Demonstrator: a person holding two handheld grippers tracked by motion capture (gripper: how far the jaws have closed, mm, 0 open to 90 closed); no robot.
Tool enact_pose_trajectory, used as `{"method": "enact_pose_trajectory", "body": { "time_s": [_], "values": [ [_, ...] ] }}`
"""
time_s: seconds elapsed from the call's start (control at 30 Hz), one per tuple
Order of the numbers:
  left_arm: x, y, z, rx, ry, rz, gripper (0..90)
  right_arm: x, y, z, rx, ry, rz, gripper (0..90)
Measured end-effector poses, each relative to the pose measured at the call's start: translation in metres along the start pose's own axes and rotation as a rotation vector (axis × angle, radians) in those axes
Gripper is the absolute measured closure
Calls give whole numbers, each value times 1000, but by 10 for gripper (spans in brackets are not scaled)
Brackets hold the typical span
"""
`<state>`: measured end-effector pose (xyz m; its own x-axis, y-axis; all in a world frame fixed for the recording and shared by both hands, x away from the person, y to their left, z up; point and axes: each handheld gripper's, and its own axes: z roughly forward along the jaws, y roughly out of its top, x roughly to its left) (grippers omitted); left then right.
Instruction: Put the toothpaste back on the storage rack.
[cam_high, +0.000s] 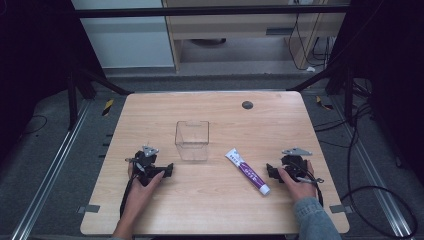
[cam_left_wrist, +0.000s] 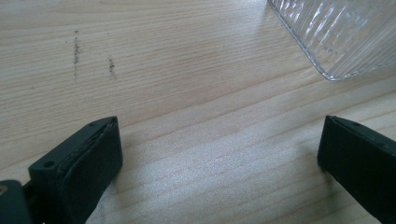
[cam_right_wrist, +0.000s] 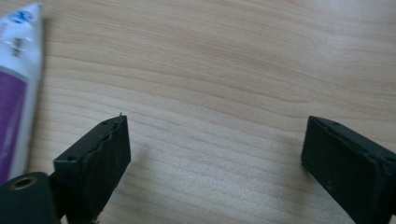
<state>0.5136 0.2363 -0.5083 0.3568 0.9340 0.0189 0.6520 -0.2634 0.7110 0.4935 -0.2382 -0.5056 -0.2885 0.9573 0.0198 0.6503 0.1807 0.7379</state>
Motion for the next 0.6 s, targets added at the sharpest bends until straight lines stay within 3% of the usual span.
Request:
{"method": "enact_pose_trajectory", "body": {
  "time_s": [0.13,0.2,0.27,0.3,0.33,0.43,0.5,0.6],
  "values": [
    [0,0,0,0,0,-1,0,6,5,-18,-17,18,-49,140],
    [2,0,-1,1,-14,12,0,13,13,-31,-20,23,-106,151],
    [2,-1,-1,2,-15,14,0,15,16,-34,-22,27,-116,159],
    [2,-1,-1,1,-14,14,0,20,23,-43,-24,72,-130,161],
    [2,-1,-1,1,-14,14,0,20,23,-43,-24,72,-130,161],
    [1,0,0,3,-1,2,0,34,32,-56,22,140,-193,191],
    [1,0,0,2,0,0,0,40,34,-60,42,171,-208,215],
    [2,1,1,1,-5,3,0,44,36,-61,77,169,-235,227]
  ]
}}
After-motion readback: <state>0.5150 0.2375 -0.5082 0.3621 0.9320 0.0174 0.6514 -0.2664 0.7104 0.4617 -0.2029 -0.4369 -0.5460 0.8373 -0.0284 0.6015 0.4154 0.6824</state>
